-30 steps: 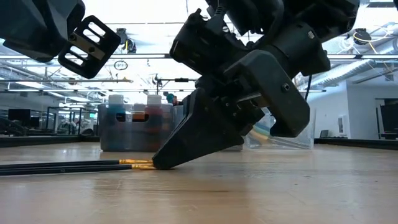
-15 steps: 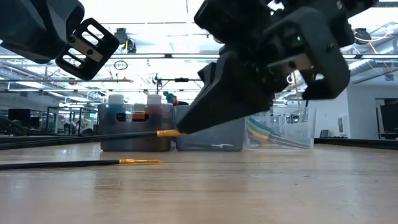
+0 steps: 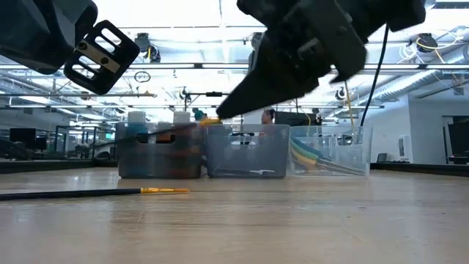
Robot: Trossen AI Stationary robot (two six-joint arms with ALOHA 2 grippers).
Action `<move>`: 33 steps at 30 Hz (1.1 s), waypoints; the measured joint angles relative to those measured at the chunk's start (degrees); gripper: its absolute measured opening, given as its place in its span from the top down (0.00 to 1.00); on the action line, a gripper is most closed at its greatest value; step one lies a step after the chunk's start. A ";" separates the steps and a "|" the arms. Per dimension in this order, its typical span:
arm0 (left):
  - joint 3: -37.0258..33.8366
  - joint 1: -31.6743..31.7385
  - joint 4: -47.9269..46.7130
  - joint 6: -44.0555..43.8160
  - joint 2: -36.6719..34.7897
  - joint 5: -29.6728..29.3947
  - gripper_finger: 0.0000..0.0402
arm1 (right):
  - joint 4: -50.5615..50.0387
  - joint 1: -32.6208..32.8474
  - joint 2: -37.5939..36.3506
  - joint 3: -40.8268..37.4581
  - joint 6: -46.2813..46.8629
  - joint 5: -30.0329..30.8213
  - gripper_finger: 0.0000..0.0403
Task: Pick & Place Paint Supplies
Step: Put the bottom gold paintbrush into the right black bin
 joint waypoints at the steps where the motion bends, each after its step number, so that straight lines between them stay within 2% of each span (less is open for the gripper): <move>1: 0.00 0.00 0.01 0.00 0.00 0.00 0.88 | -0.59 -0.11 -0.63 0.01 0.43 1.21 1.00; 6: 0.00 0.00 0.03 0.02 0.00 0.00 0.88 | -6.73 -0.31 -5.20 0.04 2.71 9.50 1.00; 11: 0.00 0.00 0.05 0.01 0.00 0.00 0.88 | -13.05 -0.26 -10.98 -0.27 7.20 21.84 1.00; 16: -0.02 0.00 0.03 -0.68 0.00 0.02 0.88 | -16.70 -0.80 -17.11 -4.37 14.58 34.92 1.00; 20: -0.01 -0.02 0.03 -0.68 0.00 0.00 0.88 | -16.56 -2.63 -20.21 -9.00 19.20 39.89 1.00; 25: 0.00 0.01 0.16 -0.69 0.00 0.00 0.88 | -15.46 -6.93 -20.50 -13.41 23.99 38.34 1.00; 29: 0.00 0.11 0.09 -0.63 0.00 0.00 0.88 | -12.34 -10.47 -20.09 -15.15 24.74 32.68 1.00; 33: -0.01 0.33 0.08 -0.63 0.00 0.00 0.88 | -3.87 -13.12 -20.13 -16.85 21.44 24.22 0.96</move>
